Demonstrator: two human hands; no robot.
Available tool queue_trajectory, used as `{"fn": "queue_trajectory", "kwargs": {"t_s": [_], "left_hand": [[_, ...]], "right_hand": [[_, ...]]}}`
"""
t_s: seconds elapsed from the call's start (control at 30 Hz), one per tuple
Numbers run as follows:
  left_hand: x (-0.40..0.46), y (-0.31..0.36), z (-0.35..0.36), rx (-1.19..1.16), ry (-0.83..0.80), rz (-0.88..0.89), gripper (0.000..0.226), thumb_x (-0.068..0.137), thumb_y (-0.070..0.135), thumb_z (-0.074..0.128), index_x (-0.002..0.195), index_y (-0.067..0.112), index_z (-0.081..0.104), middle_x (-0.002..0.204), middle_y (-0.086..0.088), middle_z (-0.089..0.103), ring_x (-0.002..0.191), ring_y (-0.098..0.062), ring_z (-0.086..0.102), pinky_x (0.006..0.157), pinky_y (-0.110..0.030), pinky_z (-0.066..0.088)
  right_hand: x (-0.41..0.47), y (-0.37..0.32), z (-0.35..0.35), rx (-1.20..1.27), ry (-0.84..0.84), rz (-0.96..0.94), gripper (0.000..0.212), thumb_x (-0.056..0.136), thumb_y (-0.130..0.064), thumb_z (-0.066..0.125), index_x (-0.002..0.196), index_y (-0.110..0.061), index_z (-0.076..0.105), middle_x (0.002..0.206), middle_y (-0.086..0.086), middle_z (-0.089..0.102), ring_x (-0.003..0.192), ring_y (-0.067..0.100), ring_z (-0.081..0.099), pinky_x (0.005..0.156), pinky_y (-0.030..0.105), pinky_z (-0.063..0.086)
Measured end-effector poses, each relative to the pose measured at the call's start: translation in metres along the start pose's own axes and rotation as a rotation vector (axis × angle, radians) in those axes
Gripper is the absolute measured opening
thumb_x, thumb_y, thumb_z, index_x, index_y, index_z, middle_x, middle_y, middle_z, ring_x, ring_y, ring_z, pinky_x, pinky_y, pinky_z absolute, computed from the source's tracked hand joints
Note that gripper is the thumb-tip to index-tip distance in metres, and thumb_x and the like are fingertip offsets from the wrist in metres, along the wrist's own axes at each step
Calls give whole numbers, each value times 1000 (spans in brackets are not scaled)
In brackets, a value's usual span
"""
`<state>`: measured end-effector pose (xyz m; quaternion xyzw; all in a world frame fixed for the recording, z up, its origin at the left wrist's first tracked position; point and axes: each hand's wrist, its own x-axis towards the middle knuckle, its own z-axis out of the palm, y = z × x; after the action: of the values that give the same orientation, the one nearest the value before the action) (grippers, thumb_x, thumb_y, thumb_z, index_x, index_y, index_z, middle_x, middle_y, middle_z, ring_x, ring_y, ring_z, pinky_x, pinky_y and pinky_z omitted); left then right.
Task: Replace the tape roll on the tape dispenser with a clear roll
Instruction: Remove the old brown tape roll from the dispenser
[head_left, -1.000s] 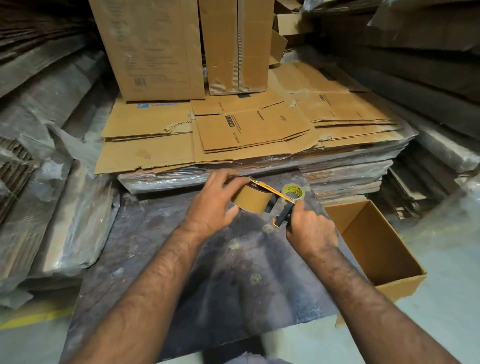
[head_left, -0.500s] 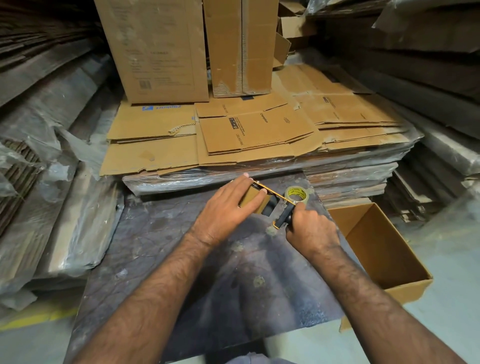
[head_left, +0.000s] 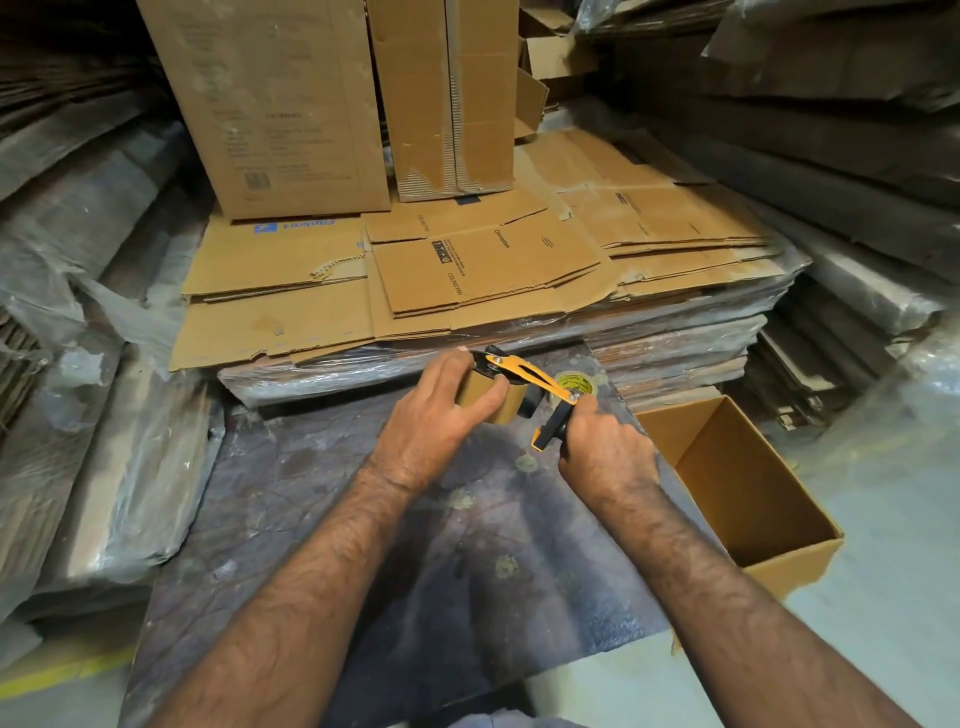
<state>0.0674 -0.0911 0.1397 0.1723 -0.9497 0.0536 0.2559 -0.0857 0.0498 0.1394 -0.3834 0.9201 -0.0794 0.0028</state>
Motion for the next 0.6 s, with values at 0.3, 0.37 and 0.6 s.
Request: {"fn": "queue_trajectory", "kwargs": {"t_s": [0.3, 0.37, 0.6], "left_hand": [[-3, 8, -1, -90, 23, -66, 99, 55, -8, 87, 136, 30, 44, 134, -12, 35, 129, -28, 38, 54, -47, 61], [-2, 8, -4, -84, 36, -59, 99, 56, -7, 88, 137, 30, 45, 134, -11, 35, 130, -28, 38, 57, -47, 62], [-3, 9, -10, 10, 101, -2, 90, 59, 3, 91, 134, 28, 49, 128, -13, 42, 115, -27, 42, 74, -47, 57]], "right_hand": [[-1, 3, 2, 39, -56, 14, 29, 92, -20, 59, 117, -11, 48, 104, 12, 72, 96, 35, 70, 64, 38, 43], [-1, 4, -1, 37, -62, 2, 31, 92, -22, 60, 119, -10, 48, 106, 13, 71, 97, 36, 69, 65, 38, 43], [-2, 5, -5, 36, -101, -28, 38, 91, -28, 63, 122, -11, 49, 108, 13, 70, 101, 36, 68, 72, 40, 50]]}}
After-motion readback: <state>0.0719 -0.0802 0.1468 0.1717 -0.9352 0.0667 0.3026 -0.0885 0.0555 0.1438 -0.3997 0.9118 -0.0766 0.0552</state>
